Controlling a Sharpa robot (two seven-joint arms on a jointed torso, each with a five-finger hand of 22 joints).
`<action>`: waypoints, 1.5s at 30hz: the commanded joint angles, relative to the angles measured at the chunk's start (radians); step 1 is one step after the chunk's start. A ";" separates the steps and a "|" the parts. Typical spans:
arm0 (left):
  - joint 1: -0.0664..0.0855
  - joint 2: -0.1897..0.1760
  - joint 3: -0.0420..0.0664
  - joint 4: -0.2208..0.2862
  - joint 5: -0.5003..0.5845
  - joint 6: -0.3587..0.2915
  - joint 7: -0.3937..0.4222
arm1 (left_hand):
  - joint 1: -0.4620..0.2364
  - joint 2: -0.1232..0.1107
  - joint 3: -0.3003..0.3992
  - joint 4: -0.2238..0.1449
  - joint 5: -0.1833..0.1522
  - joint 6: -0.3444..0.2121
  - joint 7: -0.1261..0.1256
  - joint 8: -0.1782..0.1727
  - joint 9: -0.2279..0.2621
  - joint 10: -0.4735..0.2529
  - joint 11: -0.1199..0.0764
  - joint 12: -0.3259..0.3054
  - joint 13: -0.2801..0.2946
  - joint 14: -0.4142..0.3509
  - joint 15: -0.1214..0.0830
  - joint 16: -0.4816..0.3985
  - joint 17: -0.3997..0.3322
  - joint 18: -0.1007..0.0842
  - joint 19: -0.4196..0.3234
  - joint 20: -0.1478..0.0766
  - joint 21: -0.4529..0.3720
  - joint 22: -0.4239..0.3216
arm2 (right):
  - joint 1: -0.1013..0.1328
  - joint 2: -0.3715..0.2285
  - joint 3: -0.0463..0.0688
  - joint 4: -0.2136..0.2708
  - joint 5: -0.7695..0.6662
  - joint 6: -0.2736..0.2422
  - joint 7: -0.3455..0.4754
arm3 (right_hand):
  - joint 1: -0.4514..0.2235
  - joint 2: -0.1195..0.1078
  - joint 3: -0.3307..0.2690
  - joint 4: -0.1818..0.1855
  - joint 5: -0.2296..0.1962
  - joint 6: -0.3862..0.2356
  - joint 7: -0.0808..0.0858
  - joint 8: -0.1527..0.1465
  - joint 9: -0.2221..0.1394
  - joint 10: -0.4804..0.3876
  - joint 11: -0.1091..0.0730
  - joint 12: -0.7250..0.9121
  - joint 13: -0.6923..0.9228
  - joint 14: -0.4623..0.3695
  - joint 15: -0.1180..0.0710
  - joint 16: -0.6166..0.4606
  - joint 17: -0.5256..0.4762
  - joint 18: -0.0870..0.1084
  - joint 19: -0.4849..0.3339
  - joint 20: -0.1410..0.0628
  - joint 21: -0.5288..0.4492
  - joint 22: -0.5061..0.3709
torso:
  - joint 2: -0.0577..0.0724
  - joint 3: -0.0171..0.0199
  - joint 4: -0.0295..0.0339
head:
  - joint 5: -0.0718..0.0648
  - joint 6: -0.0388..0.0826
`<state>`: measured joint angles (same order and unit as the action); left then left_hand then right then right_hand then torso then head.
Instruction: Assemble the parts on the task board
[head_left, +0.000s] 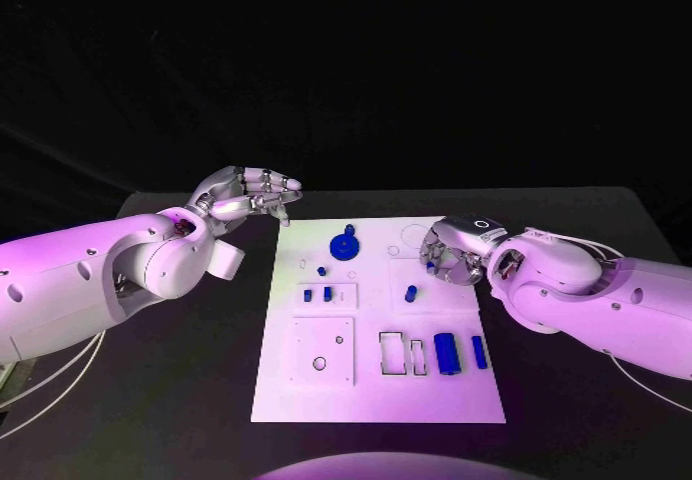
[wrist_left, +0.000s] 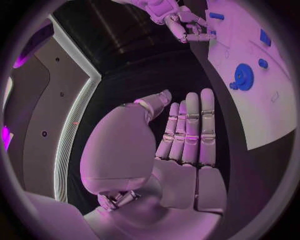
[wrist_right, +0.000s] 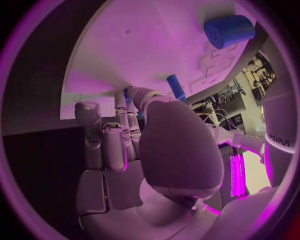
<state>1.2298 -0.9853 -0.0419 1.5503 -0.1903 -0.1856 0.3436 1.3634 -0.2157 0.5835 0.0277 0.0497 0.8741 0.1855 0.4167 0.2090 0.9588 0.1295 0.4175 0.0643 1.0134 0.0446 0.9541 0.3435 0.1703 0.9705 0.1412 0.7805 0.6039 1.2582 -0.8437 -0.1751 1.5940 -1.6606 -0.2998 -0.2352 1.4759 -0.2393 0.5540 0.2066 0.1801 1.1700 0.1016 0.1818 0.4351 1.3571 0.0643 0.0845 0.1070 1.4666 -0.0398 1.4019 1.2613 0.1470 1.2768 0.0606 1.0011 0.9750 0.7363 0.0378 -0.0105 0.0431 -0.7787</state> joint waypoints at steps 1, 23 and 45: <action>0.000 0.001 0.000 0.004 0.002 -0.005 0.026 | 0.010 0.005 -0.009 0.000 0.002 -0.011 0.008 -0.008 -0.002 -0.016 0.003 -0.007 0.001 -0.002 0.011 -0.008 0.002 0.012 0.002 0.003 -0.006 -0.002 | -0.012 -0.006 -0.010 -0.002 -0.030 0.059 -0.041 | -0.022 0.002 0.097 -0.087 0.004 -0.005 0.003 0.008 0.009 0.043 -0.036 0.001 0.043 0.051 -0.006 0.006 -0.003 -0.010 -0.007 -0.003 0.006 0.005 | -0.001 0.0004 0.0006 | 0.001 0.000; 0.000 0.003 0.000 -0.003 0.038 -0.013 0.044 | 0.008 0.013 -0.011 0.003 0.002 -0.013 0.009 -0.005 0.000 -0.023 0.006 -0.007 0.003 -0.006 0.015 -0.012 0.002 0.012 -0.001 0.006 -0.009 -0.004 | 0.031 -0.050 -0.003 0.038 0.004 -0.048 -0.064 | -0.067 -0.002 0.164 -0.126 0.002 -0.013 0.001 0.022 0.032 0.053 -0.037 -0.006 0.057 0.050 -0.007 0.009 -0.009 -0.010 -0.013 -0.003 0.019 0.026 | -0.001 -0.0014 0.0001 | 0.006 0.007; 0.000 0.011 0.000 -0.011 0.078 -0.019 0.058 | 0.007 0.016 -0.011 0.005 0.002 -0.012 0.009 -0.003 0.000 -0.023 0.006 -0.006 0.003 -0.006 0.015 -0.012 0.002 0.012 -0.002 0.007 -0.010 -0.004 | 0.057 -0.090 0.002 0.170 0.183 -0.163 0.011 | -0.071 -0.003 0.171 -0.131 0.002 -0.015 0.001 0.023 0.035 0.053 -0.037 -0.007 0.059 0.051 -0.007 0.011 -0.007 -0.009 -0.015 -0.003 0.016 0.025 | 0.000 0.0001 -0.0010 | 0.018 0.006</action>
<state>1.2295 -0.9776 -0.0428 1.5385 -0.1280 -0.2042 0.3829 1.3714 -0.2077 0.5753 0.0305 0.0497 0.8667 0.1927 0.4109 0.2083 0.9417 0.1341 0.4145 0.0669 1.0057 0.0522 0.9472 0.3443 0.1703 0.9704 0.1411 0.7767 0.6007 1.3160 -0.9369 -0.1731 1.7499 -1.5058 -0.4183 -0.2578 1.4026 -0.2526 0.6989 0.0976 0.1799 1.1504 0.0994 0.2013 0.4684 1.3619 0.0691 0.0751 0.1644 1.4647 -0.0410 1.4087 1.2532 0.1470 1.2659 0.0573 1.0164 1.0003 0.7362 0.0372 -0.0104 0.0567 -0.7717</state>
